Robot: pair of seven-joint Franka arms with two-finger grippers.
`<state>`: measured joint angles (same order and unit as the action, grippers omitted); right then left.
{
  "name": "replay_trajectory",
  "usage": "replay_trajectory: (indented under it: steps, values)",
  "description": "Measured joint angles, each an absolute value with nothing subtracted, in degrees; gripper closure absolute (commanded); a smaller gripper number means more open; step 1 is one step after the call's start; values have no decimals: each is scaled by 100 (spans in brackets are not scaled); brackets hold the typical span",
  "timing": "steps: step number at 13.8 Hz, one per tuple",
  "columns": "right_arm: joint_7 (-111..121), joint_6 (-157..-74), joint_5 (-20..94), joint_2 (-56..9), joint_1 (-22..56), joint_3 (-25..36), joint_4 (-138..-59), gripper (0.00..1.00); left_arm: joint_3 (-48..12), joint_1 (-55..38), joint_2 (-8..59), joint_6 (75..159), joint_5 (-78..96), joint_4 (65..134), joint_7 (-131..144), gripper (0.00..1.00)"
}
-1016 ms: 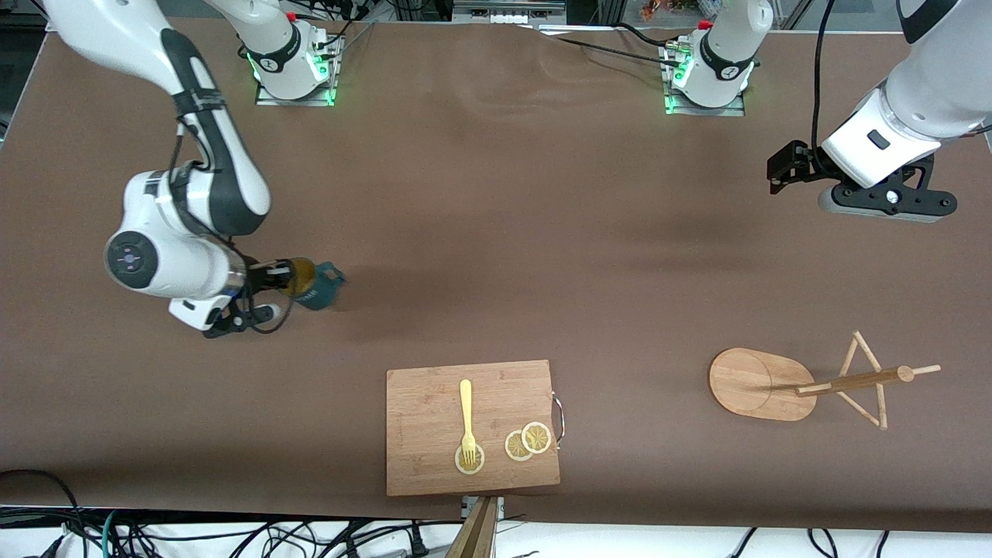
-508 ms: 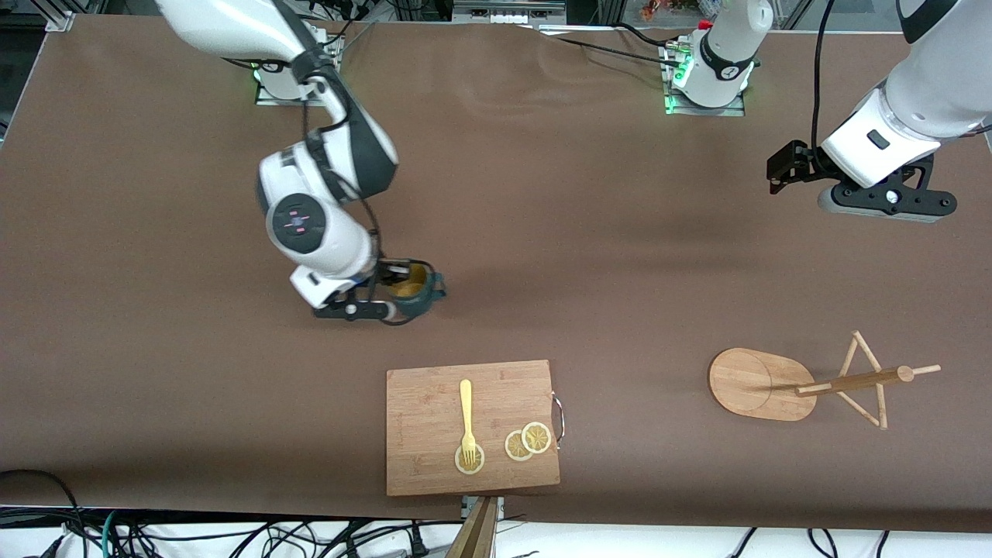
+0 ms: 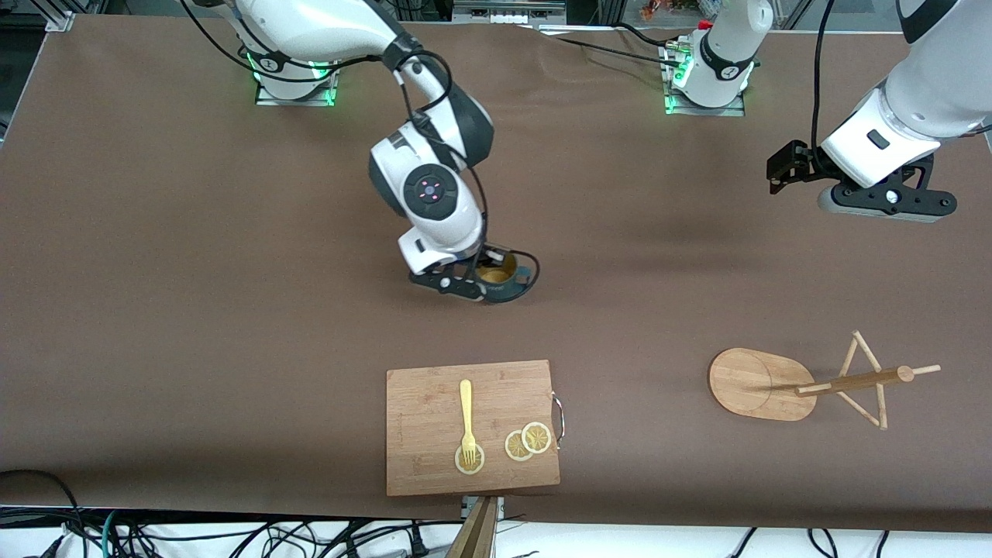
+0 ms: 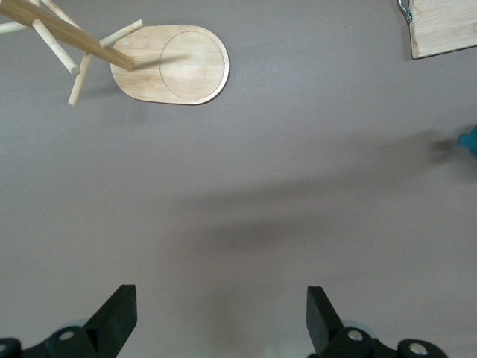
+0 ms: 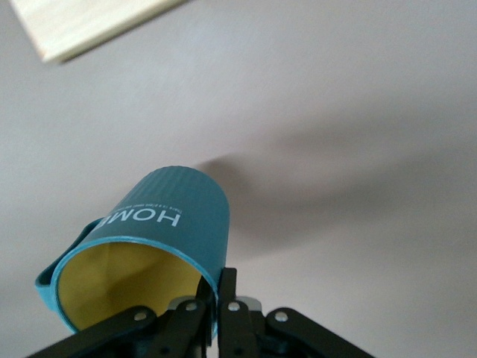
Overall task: Pass cup and hang on rack
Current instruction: 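Carry the teal mug with the right gripper to mid-table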
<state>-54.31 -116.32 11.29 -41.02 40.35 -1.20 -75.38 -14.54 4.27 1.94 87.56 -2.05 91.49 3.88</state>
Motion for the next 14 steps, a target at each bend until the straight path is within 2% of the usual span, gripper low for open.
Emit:
replay_trajectory:
  steps: [5,13,14]
  values:
    - [-5885,-11672,1628,-4184,4499,-123,-7434,100,-1455,427,194,8756,-205,9149,388,0]
    - [-6523,-11995,1654,-4947,5027,-128,-6935,100,-1455,427,194,8756,-205,9148,388,0]
    - [-6523,-11998,1661,-4982,5036,-144,-6915,89,-1455,427,194,8755,-205,9148,388,0]
